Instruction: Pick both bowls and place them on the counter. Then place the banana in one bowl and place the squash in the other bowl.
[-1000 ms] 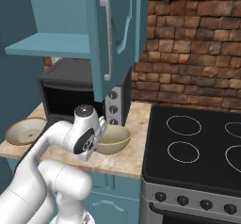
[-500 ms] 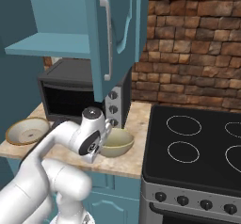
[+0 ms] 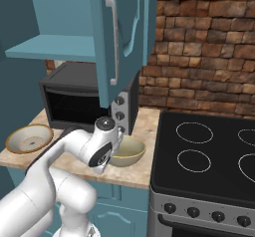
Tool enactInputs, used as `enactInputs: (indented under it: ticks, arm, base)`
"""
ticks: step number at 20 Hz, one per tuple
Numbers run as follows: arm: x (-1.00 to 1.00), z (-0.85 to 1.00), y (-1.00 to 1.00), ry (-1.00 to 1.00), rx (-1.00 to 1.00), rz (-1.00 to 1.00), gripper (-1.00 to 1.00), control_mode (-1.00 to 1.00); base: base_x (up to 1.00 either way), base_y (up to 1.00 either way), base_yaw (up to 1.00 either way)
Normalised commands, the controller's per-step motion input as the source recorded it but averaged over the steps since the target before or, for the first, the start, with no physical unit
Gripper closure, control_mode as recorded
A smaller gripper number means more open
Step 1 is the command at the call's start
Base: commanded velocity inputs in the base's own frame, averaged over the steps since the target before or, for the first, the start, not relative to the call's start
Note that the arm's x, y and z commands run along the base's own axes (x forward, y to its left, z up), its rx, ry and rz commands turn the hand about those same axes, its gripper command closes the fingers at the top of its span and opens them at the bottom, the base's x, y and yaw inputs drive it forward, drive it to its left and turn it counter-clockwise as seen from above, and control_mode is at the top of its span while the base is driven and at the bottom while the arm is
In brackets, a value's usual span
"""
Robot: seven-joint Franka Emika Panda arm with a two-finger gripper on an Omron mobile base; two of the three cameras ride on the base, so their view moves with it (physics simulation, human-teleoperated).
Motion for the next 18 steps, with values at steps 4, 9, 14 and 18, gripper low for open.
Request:
enactInputs:
  ticks: [4,9,14,18]
  arm:
    - [0.00,-0.33,0.12,-0.09,0.00,0.00,-1.00,-1.00]
    - [-0.04,-0.26,0.11,-0.09,0.00,0.00,-1.00,-1.00]
    - [-0.06,-0.13,0.24,-0.15,0.00,0.00,-1.00,-1.00]
    - [0.00,-0.07,0.36,-0.20,0.00,0.00,-1.00,-1.00]
  base:
    - [0.00,0.00,0.00]
    - [0.00,0.00,0.00]
    - [0.00,0.00,0.00]
    - [0.00,0.00,0.00]
